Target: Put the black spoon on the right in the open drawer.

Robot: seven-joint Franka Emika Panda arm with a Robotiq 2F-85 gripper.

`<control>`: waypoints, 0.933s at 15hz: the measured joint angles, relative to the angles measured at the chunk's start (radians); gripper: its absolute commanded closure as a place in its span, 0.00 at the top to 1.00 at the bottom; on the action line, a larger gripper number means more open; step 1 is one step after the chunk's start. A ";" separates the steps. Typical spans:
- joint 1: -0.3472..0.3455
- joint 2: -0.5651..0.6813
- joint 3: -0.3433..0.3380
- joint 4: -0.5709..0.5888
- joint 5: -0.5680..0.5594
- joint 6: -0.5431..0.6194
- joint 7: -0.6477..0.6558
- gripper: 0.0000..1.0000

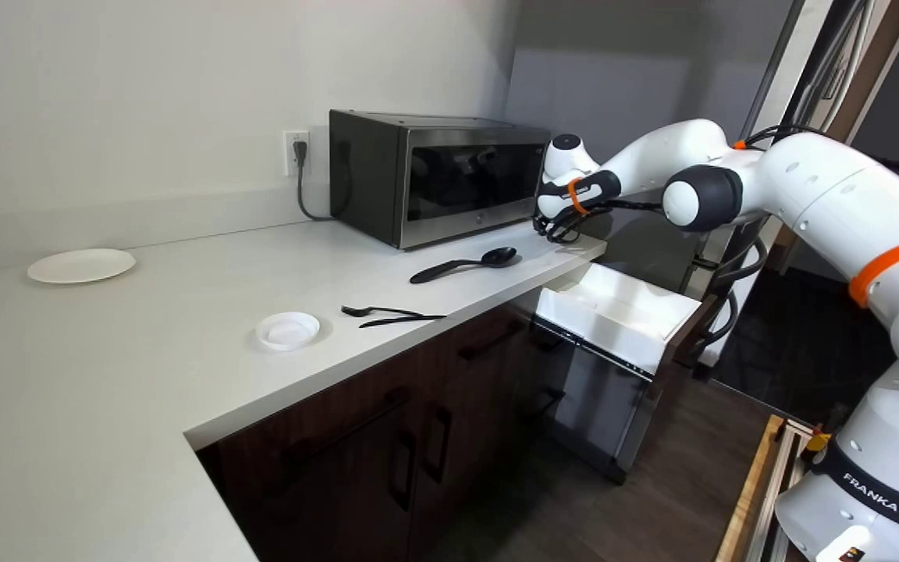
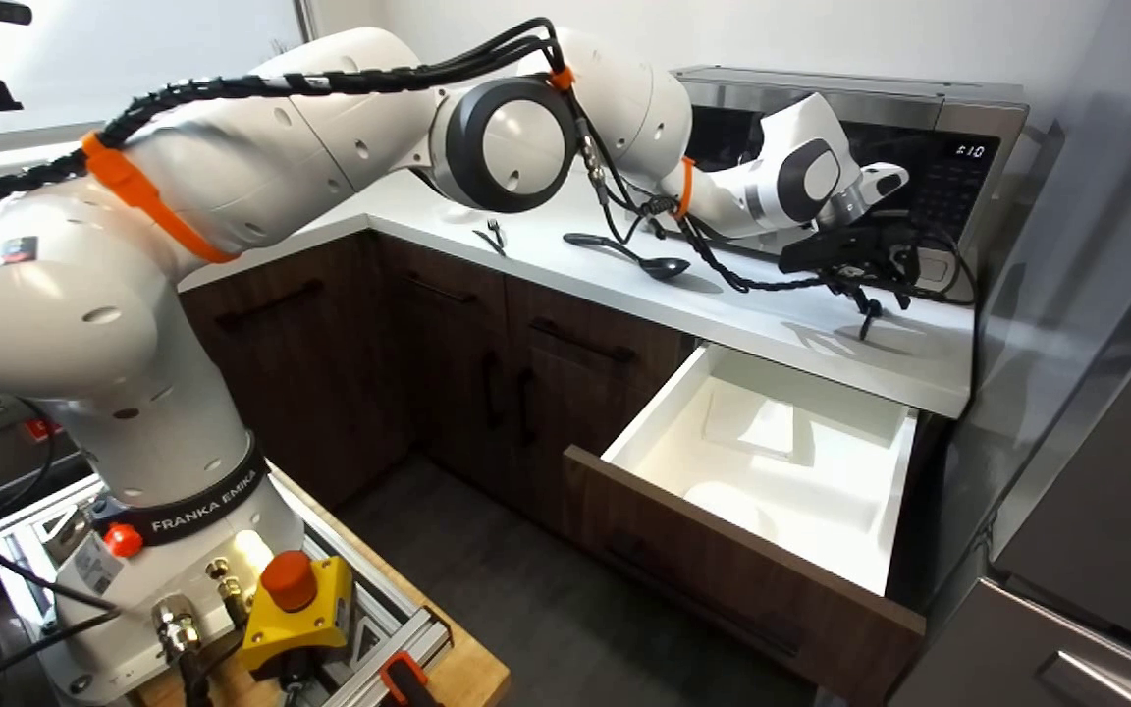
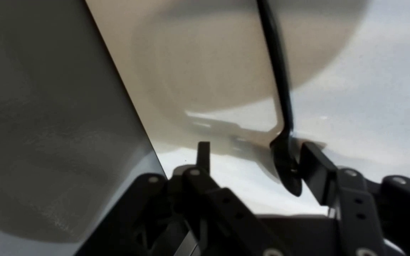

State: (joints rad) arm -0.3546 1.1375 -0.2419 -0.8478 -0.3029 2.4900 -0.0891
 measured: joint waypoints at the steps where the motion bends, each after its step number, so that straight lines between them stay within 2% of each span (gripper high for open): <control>1: -0.002 0.003 0.000 0.005 0.000 0.000 0.000 0.24; 4: -0.003 0.010 0.000 0.011 0.000 0.000 0.000 0.00; 6: -0.003 0.011 0.003 0.011 0.001 0.000 0.000 0.00; 7: -0.004 0.011 0.003 0.015 0.001 0.000 0.000 0.03; 9: -0.004 0.011 0.004 0.019 0.003 0.000 0.001 0.00; 14: -0.005 -0.025 0.005 0.002 0.012 -0.003 0.009 0.01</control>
State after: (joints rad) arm -0.3591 1.1120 -0.2367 -0.8457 -0.2905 2.4872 -0.0801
